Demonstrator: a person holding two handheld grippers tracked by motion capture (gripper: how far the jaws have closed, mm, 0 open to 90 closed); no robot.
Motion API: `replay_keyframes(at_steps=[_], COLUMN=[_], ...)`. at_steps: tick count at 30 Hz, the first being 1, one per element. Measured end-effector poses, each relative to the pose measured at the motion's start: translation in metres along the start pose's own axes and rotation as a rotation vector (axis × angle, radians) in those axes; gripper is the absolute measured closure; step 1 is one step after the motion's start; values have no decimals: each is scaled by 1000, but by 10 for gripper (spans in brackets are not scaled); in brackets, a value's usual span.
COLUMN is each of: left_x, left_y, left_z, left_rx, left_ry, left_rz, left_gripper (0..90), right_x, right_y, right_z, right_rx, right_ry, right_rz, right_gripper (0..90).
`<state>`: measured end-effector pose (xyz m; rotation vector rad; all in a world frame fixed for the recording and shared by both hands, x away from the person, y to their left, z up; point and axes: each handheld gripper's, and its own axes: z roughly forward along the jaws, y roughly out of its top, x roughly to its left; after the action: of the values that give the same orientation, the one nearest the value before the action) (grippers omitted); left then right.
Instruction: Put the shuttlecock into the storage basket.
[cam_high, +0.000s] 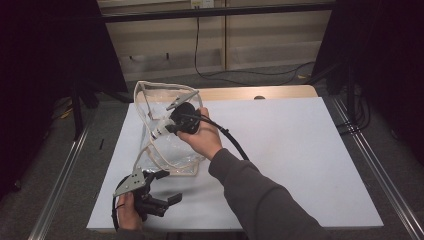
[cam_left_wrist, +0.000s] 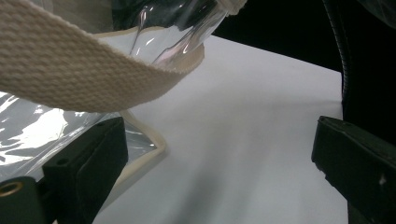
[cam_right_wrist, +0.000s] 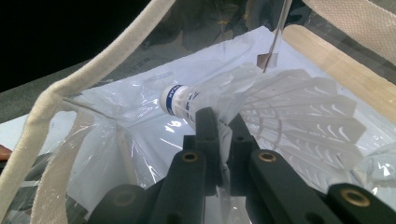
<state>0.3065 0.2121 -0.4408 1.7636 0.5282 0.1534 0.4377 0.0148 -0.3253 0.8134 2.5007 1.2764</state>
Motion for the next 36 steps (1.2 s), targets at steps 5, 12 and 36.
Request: replay_keyframes(at_steps=[5,12,36], left_x=[0,0,0], left_y=[0,0,0], left_z=[0,0,0], left_rx=[2,2,2], left_ry=[0,-1,-1], left_rz=[0,0,1], left_gripper=[37,37,37], right_x=[0,0,2], right_y=[1,1,6], right_z=[1,3,7], right_rx=[8,7,21], right_ry=[-4,-2,-7], right_rz=[-3,-3,-16], right_gripper=[875,875,874])
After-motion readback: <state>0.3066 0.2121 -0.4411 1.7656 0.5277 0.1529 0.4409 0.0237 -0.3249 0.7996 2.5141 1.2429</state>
